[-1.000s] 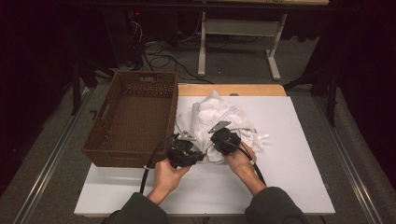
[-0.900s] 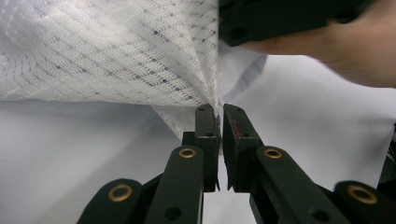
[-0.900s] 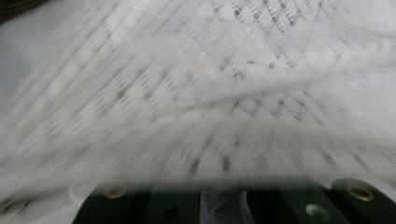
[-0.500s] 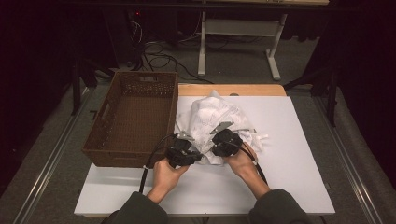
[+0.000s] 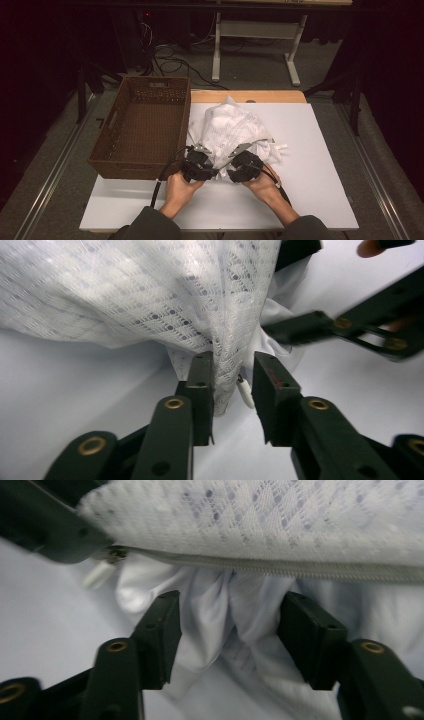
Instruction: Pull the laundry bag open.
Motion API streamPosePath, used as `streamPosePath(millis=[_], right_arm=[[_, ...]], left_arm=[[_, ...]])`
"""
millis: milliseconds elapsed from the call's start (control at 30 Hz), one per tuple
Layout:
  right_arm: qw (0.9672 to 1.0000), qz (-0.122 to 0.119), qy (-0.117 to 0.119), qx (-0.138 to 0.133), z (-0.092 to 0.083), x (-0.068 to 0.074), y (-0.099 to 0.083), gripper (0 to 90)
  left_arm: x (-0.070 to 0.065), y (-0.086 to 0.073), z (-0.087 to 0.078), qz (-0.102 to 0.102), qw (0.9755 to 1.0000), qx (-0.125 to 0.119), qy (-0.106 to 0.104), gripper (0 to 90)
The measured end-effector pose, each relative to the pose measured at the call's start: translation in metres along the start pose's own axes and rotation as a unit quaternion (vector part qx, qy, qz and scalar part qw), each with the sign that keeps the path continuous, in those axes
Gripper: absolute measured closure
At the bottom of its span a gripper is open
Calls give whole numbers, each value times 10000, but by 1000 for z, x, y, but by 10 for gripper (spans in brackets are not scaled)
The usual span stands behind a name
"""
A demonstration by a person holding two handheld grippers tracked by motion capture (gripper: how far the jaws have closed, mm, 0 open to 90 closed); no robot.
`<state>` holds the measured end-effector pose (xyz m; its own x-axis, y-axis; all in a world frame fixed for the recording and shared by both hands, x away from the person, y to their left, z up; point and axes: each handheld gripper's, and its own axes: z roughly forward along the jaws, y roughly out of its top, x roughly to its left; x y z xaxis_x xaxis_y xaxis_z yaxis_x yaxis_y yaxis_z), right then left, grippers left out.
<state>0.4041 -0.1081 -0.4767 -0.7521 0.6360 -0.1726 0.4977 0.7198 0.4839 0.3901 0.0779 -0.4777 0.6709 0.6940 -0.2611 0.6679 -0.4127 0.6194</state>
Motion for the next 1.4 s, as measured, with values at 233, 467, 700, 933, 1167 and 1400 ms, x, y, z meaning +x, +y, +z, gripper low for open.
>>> streamPosePath(millis=[233,467,700,933,1167,1400], right_arm=[[9991,-208,-170,-336,-4,0,7,841],[9988,-191,-123,-426,-12,-2,16,861],[9986,-46,-258,-452,-3,-8,35,865],[9975,338,-525,-330,23,-17,51,858],[9993,143,-244,-241,13,-13,46,644],[9996,66,-121,-236,-16,-7,33,556]], left_arm=[[3,-2,4,107,9998,70,147,750],[-4,1,-6,162,9998,-77,43,879],[-11,3,-12,230,9996,-170,-74,887],[-2,3,-18,88,9997,-182,-140,886],[2,2,-9,-35,9999,-5,-95,668],[1,-1,8,-27,9992,383,114,617]])
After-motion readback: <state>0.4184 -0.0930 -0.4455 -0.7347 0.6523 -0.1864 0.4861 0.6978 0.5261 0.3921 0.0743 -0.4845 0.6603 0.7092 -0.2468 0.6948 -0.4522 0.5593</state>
